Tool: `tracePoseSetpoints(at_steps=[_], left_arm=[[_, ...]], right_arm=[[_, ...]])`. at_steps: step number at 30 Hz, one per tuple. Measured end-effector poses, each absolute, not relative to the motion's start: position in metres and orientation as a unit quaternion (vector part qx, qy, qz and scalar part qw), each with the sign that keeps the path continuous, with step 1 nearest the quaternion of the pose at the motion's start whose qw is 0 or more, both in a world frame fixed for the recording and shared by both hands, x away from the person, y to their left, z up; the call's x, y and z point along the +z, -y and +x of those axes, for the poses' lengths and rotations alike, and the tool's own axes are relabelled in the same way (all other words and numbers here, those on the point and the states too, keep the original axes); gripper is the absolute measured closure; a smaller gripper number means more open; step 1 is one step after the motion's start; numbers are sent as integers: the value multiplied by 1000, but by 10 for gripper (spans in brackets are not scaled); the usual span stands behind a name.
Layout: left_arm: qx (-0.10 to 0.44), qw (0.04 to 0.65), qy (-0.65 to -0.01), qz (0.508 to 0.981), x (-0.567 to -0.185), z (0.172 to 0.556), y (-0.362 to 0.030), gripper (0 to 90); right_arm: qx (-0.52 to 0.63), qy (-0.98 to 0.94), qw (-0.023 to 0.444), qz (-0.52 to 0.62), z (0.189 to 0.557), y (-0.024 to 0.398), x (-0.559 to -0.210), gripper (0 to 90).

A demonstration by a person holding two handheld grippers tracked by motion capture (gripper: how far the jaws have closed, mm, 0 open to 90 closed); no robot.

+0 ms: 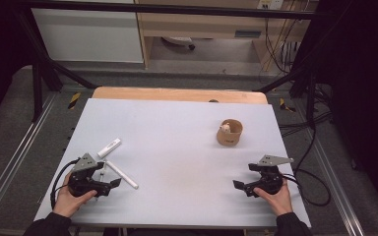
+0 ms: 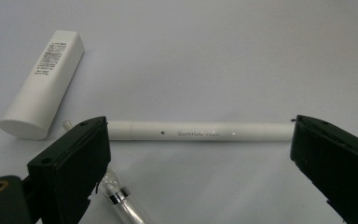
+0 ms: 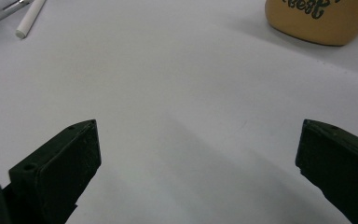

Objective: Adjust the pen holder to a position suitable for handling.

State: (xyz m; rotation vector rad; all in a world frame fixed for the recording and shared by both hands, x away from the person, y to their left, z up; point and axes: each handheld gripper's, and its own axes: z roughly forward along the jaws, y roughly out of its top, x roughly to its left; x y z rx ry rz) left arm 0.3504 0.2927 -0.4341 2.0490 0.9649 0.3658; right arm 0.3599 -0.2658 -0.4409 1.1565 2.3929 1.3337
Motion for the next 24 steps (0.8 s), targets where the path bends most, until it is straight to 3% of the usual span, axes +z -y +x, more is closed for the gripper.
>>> tracePoseSetpoints(at_steps=[24], left_arm=[[141,416,-383,813,-435,350,-292,61]], right_arm=[[447,-798,98,392,366,251,-431,5]])
